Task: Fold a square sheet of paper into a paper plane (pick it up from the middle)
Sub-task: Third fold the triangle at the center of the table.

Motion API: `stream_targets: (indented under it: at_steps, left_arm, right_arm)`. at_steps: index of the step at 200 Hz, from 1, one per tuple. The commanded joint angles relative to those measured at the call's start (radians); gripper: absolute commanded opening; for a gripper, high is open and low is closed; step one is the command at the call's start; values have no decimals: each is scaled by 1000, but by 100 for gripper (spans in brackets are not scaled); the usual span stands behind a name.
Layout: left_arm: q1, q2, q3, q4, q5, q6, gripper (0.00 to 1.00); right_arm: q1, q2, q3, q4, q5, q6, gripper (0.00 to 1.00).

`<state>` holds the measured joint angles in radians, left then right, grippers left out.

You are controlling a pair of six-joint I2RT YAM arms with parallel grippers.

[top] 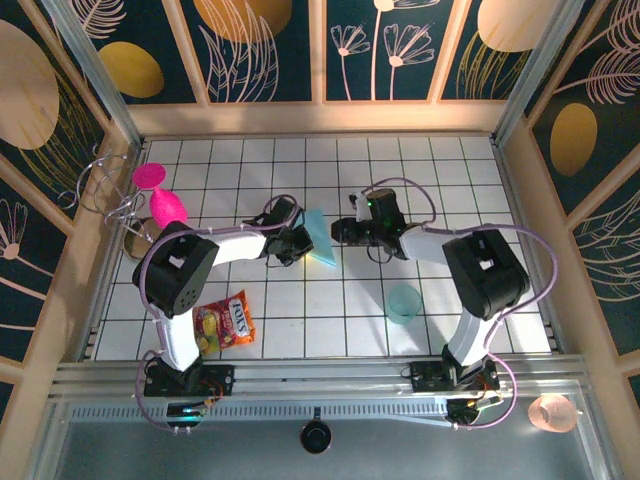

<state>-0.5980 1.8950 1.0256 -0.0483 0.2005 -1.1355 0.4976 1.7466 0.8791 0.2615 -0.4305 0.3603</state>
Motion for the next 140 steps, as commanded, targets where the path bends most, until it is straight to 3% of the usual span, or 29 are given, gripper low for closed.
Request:
stream_targets:
  at_steps: [1, 43, 74, 140]
  left_arm:
    - [-5, 32, -48, -38, -34, -36, 7]
    - [-6, 28, -83, -9, -33, -35, 7]
    - [-6, 29, -91, 4, -24, -31, 6]
    - [-6, 35, -78, -8, -15, -20, 6]
  right_arm:
    - [9, -48, 31, -111, -4, 29, 33]
    - [53, -2, 91, -235, -90, -6, 13]
    - [74, 48, 130, -261, -120, -27, 5]
    - [97, 155, 209, -274, -159, -31, 0]
